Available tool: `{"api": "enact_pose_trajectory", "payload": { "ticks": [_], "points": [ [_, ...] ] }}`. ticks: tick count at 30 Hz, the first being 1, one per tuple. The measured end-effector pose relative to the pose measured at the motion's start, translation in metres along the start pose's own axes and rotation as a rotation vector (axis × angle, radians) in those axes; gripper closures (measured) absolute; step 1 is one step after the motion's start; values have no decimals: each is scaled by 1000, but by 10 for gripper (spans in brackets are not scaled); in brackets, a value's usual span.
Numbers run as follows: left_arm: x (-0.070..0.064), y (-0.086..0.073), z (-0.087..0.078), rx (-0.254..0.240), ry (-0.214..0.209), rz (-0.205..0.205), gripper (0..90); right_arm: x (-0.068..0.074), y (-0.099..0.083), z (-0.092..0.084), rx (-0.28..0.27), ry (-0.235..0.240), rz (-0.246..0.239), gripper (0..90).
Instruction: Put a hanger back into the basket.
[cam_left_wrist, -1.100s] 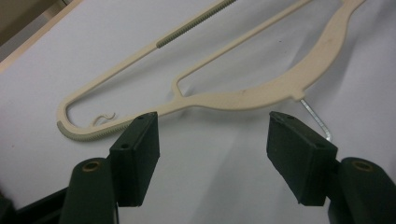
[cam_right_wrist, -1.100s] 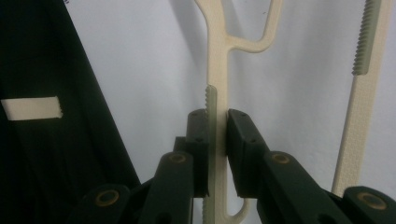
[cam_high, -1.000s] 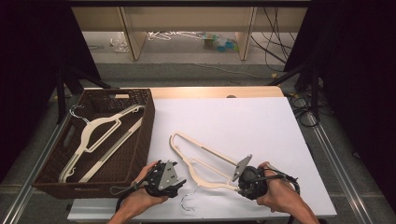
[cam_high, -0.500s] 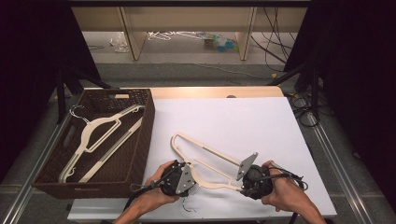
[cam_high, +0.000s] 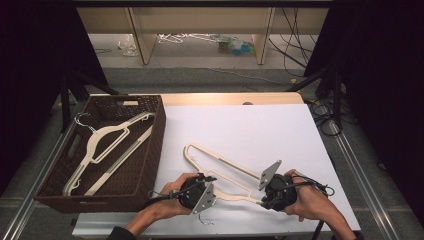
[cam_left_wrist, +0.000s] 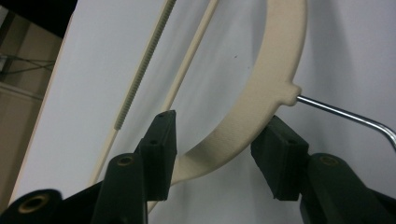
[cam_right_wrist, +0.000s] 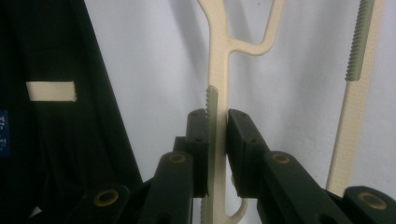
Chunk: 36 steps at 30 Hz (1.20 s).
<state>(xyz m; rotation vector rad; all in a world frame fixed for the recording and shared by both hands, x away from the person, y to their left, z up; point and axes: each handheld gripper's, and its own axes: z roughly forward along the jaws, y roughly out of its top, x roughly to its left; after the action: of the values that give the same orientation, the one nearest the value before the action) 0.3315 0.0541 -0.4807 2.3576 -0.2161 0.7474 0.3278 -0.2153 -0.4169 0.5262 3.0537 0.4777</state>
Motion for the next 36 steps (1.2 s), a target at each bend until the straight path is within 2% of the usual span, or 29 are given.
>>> {"api": "enact_pose_trajectory", "payload": {
  "ticks": [2, 4, 7, 9, 11, 13, 14, 15, 16, 17, 18, 19, 20, 21, 22, 23, 24, 25, 27, 29, 30, 32, 33, 34, 36],
  "points": [
    [1, 2, 0, -7, -9, 33, 616, -4, -3, 0, -10, 5, 5, 792],
    [1, 7, 1, 6, -21, 90, 650, -5, -5, 0, -11, 10, 6, 792],
    [3, 16, 0, 21, -23, 138, 698, -8, -7, 2, 12, 11, 8, 792],
    [7, 20, -2, 13, -30, 151, 726, -11, -10, 4, 5, 18, 26, 793],
    [11, 24, -5, 0, -8, 160, 753, -14, -13, 4, -7, 30, 34, 792],
    [16, 28, -8, -9, 14, 171, 780, -16, -15, -1, -38, 27, 45, 788],
    [17, 30, -9, -10, 13, 172, 791, -17, -15, -6, -72, 12, 61, 763],
    [20, 32, -11, 1, 20, 193, 798, -16, -15, -10, -97, -2, 80, 743],
    [21, 34, -11, -16, 24, 168, 800, -16, -15, -13, -110, -10, 82, 704],
    [20, 35, -9, -52, 28, 122, 806, -17, -15, -17, -131, -19, 86, 647],
    [26, 39, -14, 17, 43, 198, 820, -18, -16, -21, -165, -33, 98, 594],
    [27, 41, -15, 23, 42, 193, 830, -20, -16, -26, -206, -55, 125, 560],
    [29, 44, -16, 29, 39, 183, 837, -20, -17, -29, -223, -72, 143, 517],
    [31, 47, -16, 38, 33, 178, 842, -21, -17, -32, -243, -94, 134, 485],
    [35, 50, -17, 49, 40, 164, 846, -21, -17, -34, -263, -116, 149, 464],
    [37, 51, -18, 57, 42, 147, 848, -21, -17, -37, -273, -115, 156, 447],
    [41, 54, -19, 62, 41, 107, 851, -20, -17, -39, -282, -120, 158, 436],
    [43, 55, -20, 69, 46, 106, 855, -20, -16, -43, -321, -154, 168, 414],
    [49, 57, -20, 66, 53, 36, 855, -19, -16, -47, -349, -182, 187, 402],
    [57, 58, -22, 71, 61, 4, 855, -21, -16, -53, -400, -193, 178, 392],
    [61, 59, -24, 69, 64, -14, 856, -20, -16, -55, -416, -193, 196, 402],
    [71, 58, -28, 59, 63, -73, 857, -21, -18, -62, -466, -212, 200, 396],
    [75, 57, -29, 53, 65, -97, 857, -19, -18, -66, -487, -226, 232, 387],
    [80, 56, -32, 48, 69, -124, 857, -20, -19, -70, -511, -225, 224, 379],
    [88, 55, -37, 28, 68, -192, 858, -19, -20, -76, -550, -225, 259, 374]
  ]
}}
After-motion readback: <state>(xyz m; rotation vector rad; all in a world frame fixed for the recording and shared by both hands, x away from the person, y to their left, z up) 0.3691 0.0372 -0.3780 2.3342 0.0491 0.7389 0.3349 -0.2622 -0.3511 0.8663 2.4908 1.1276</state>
